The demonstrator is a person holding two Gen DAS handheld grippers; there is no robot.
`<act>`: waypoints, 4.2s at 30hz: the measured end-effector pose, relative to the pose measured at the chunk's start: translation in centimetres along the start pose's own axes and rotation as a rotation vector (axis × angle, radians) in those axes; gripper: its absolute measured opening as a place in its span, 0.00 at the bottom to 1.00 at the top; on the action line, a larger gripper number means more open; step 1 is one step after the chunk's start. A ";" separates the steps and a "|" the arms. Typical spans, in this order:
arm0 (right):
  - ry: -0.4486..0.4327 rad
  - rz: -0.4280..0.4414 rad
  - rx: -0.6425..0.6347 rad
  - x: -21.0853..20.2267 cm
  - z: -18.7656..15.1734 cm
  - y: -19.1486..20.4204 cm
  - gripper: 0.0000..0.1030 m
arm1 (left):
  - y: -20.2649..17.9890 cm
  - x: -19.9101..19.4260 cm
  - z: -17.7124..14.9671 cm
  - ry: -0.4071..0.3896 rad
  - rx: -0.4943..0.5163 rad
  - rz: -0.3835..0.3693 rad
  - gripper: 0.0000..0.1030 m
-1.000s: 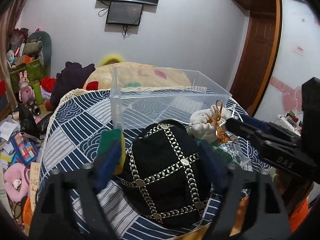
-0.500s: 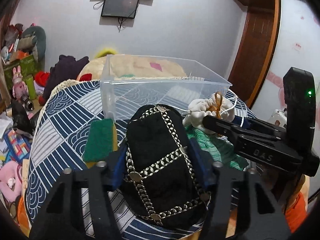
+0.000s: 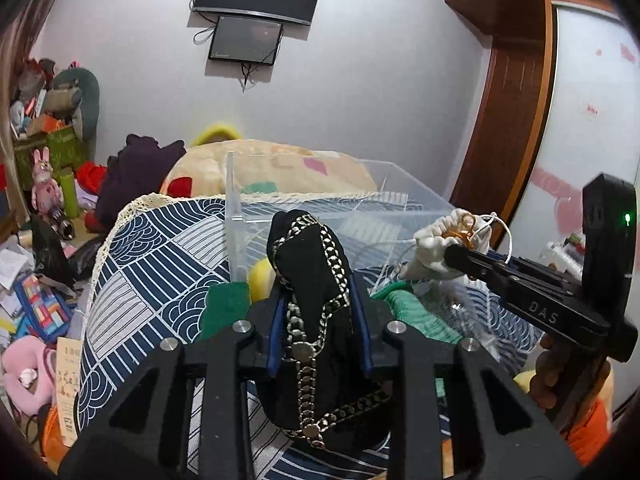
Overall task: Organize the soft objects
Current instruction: 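Carry the black bag and white pouch into the clear box and release both, then grasp the green sponge with the left tool while the right tool grasps the silver mesh bag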
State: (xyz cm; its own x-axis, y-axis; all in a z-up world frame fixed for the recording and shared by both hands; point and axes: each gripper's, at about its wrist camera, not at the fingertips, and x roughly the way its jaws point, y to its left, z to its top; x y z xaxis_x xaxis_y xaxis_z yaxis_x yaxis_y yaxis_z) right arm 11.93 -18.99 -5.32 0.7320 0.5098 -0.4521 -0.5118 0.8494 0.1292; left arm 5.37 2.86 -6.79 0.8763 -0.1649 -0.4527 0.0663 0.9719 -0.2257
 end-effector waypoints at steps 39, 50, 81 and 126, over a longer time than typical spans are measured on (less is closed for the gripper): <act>0.013 -0.058 -0.103 5.6 8.1 0.3 0.21 | 2.4 7.4 11.4 -0.068 -0.008 0.082 0.26; 0.209 -0.021 -0.123 10.6 7.0 0.3 0.21 | 2.9 12.8 10.2 0.117 0.019 0.109 0.26; 0.018 -0.024 -0.156 1.8 7.8 0.4 0.79 | -0.3 3.3 8.7 -0.013 0.154 0.151 0.78; 0.177 -0.056 -0.070 0.9 -2.5 -1.2 0.18 | 5.5 3.6 -2.1 0.224 -0.037 0.105 0.35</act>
State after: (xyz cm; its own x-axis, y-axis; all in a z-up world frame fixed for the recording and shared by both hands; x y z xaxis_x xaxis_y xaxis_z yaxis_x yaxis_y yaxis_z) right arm 12.10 -19.87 -8.12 0.6729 0.4246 -0.6057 -0.5072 0.8609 0.0401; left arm 7.92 7.29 -11.45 0.7493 -0.1007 -0.6546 -0.0403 0.9796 -0.1968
